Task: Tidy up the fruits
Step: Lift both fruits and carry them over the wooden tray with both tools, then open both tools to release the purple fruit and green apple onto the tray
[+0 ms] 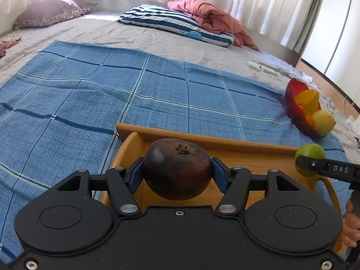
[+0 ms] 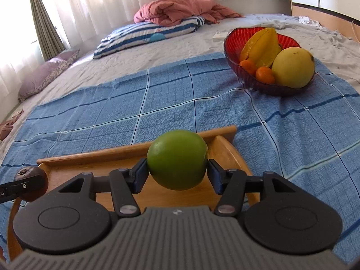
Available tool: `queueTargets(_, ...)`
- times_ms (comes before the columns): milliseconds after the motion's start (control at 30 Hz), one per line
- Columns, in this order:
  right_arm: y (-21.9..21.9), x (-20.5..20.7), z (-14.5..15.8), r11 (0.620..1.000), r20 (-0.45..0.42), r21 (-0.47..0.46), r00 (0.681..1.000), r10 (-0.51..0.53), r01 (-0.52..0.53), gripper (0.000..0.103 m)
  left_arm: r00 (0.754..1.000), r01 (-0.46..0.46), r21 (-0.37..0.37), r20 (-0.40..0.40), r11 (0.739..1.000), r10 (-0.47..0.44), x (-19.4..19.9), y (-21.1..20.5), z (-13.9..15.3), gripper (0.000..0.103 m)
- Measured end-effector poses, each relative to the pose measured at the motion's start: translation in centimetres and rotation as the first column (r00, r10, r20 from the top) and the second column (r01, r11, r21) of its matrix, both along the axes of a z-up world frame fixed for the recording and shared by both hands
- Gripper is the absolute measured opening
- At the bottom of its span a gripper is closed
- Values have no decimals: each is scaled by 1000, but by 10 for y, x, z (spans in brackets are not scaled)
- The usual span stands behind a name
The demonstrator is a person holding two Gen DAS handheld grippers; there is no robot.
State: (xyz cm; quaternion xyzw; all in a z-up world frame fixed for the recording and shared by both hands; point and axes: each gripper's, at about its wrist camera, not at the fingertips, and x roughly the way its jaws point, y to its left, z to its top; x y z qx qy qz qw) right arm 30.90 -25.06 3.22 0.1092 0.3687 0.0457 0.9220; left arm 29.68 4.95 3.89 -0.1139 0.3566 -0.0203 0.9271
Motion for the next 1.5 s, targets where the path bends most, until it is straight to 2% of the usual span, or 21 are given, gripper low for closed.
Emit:
queueTargets(200, 1, 13, -3, 1000, -48, -23, 999, -20, 19, 60, 999, -15, 7, -29, 1000, 15, 12, 1, -7, 60)
queueTargets(633, 1, 20, -10, 999, -44, -22, 998, -33, 32, 60, 999, -18, 14, -44, 1000, 19, 19, -5, -14, 60)
queueTargets(867, -1, 22, -11, 999, -46, -4, 998, -38, 38, 60, 998, -29, -28, -50, 999, 28, 23, 0, -15, 60)
queueTargets(1400, -8, 25, -10, 999, -69, 35, 997, -37, 40, 63, 998, -34, -9, -57, 999, 34, 24, -4, -14, 62)
queueTargets(1500, -8, 26, -10, 998, -78, 38, 996, -44, 47, 65, 997, -37, -10, -60, 999, 37, 24, -5, -13, 65)
